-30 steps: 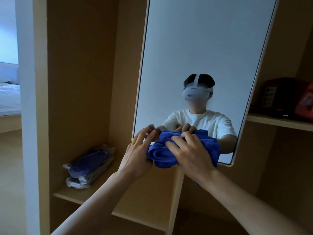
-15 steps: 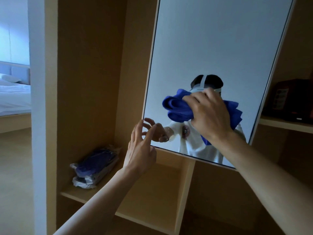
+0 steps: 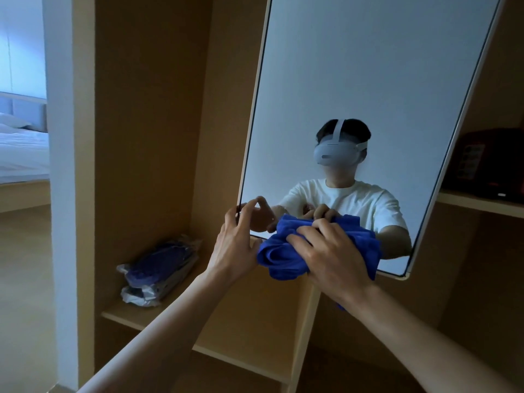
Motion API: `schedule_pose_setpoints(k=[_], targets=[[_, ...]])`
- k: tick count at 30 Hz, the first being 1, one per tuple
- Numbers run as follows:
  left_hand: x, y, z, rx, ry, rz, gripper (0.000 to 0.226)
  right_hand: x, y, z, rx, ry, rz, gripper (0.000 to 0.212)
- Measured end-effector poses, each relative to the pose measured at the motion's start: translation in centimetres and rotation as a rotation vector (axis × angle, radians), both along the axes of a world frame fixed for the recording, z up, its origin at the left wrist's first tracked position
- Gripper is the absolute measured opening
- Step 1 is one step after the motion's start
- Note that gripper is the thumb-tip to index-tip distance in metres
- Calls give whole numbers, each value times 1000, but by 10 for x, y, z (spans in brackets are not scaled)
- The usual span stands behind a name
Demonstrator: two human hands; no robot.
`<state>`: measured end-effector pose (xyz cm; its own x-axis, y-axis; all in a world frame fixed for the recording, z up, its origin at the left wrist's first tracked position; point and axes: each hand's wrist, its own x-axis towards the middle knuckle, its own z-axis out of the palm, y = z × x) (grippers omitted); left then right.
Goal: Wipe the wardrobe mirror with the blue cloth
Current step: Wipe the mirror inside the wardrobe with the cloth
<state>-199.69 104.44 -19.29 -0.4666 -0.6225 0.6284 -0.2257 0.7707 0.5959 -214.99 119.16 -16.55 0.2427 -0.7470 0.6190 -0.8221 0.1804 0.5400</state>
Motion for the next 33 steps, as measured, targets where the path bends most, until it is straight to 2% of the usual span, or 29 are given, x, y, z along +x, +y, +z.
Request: schedule_pose_setpoints(k=[4,9,13,18,21,26,29,33], targets=[[4,3,-2,11,24,0,84,0,0,20,-26,19,34,34],[7,5,-5,4,76,7,84,6,-14,82,-216,-4,38,41],[6,4,-10,20,99,10,82,13,-23,96,-269,-39,46,40],[5,0,-11,41,147,-16,81,19,-24,34,-70,-27,14,35],[12,-2,-12,32,150,-56,84,23,-20,-4,43,-65,15,39],[22,-6,-9,32,128,-61,85,21,-21,-4,168,-20,5,36],[23,-5,-8,51,154,-59,82,22,-21,14,92,38,4,32],[24,-6,-9,97,197,-101,80,23,-31,64,-104,15,-28,36]])
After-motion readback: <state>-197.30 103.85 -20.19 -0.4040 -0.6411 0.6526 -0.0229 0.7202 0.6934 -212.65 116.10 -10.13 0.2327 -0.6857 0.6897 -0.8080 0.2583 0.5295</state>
